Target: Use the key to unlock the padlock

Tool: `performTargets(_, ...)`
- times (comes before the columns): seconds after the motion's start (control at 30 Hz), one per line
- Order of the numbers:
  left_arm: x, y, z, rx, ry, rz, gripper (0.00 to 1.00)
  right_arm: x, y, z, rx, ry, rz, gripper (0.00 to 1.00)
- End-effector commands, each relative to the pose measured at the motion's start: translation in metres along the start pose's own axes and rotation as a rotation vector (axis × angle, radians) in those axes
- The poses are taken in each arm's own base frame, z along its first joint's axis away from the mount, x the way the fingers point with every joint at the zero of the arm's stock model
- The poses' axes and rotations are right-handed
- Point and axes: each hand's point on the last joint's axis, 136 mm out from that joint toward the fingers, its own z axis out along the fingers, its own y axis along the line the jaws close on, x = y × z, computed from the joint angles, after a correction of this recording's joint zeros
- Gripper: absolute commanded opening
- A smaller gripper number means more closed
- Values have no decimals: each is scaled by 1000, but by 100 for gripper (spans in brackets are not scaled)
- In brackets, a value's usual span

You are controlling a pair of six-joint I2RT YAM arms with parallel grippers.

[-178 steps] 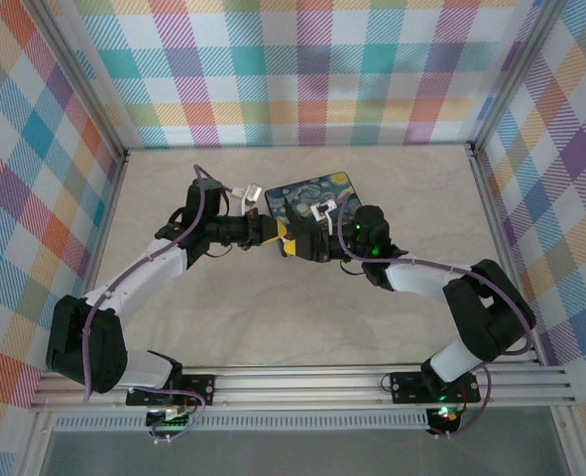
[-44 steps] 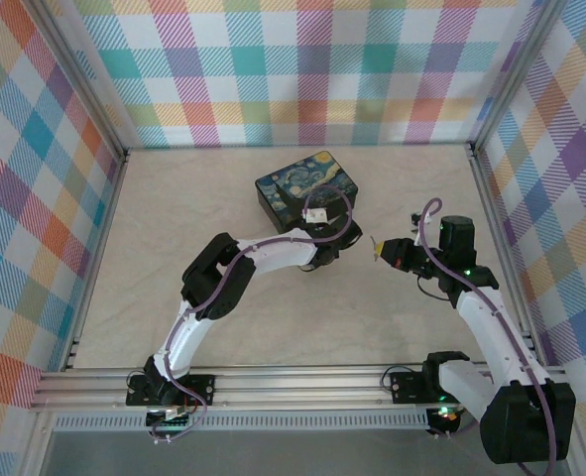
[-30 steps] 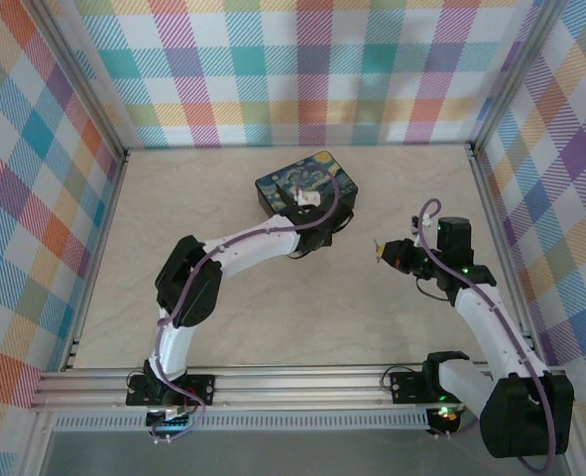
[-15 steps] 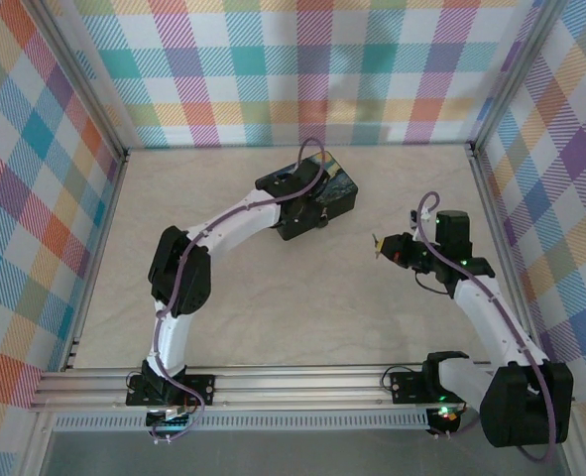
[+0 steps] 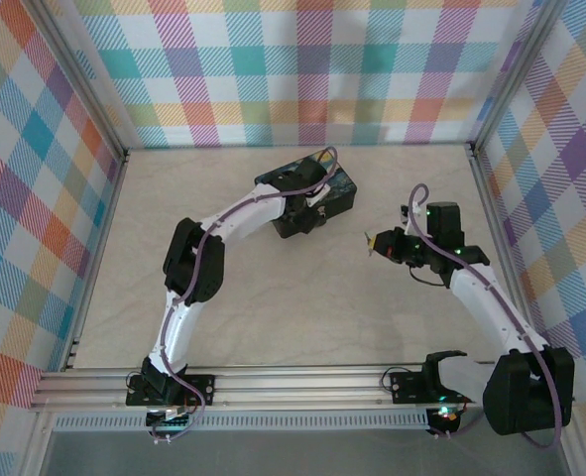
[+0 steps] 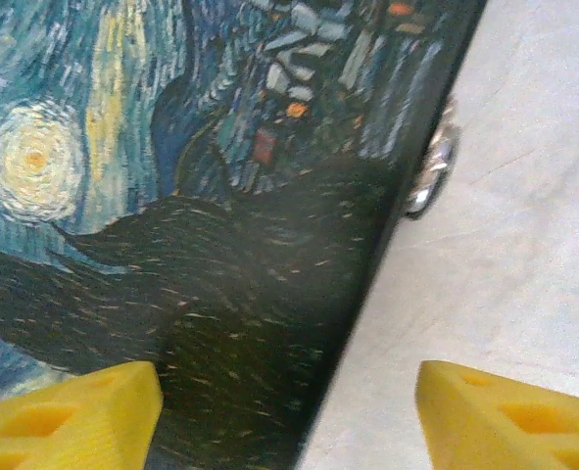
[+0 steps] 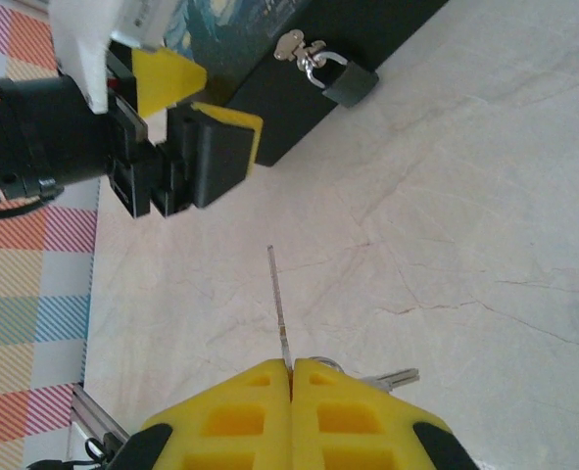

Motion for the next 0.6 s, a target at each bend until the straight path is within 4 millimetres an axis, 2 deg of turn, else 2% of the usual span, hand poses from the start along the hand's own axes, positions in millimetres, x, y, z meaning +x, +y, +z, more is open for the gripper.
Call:
performTargets(0.0,32,-1,22,-8,99,37,59,-2,13,-1,1,13,-43,0)
performTargets(0.07,48,-4,22,-10,129,27,52,-1,16,1,-1,21,-48,0)
performTargets(0.13,68,-6,17,-21,150,6,50,0,18,3,-2,28,-48,0)
performTargets(0.23,91,-4,1,-41,162,-48,49,0,21,7,-5,39,-55,0)
performTargets(0.33,105,-8,-18,-20,151,-94,49,5,22,15,-7,66,-74,0)
performTargets(0.47,135,-14,-28,-10,203,-135,49,12,20,27,-3,114,-86,0)
performTargets(0.57,167,-17,-31,-35,273,-158,49,17,24,36,-12,137,-98,0)
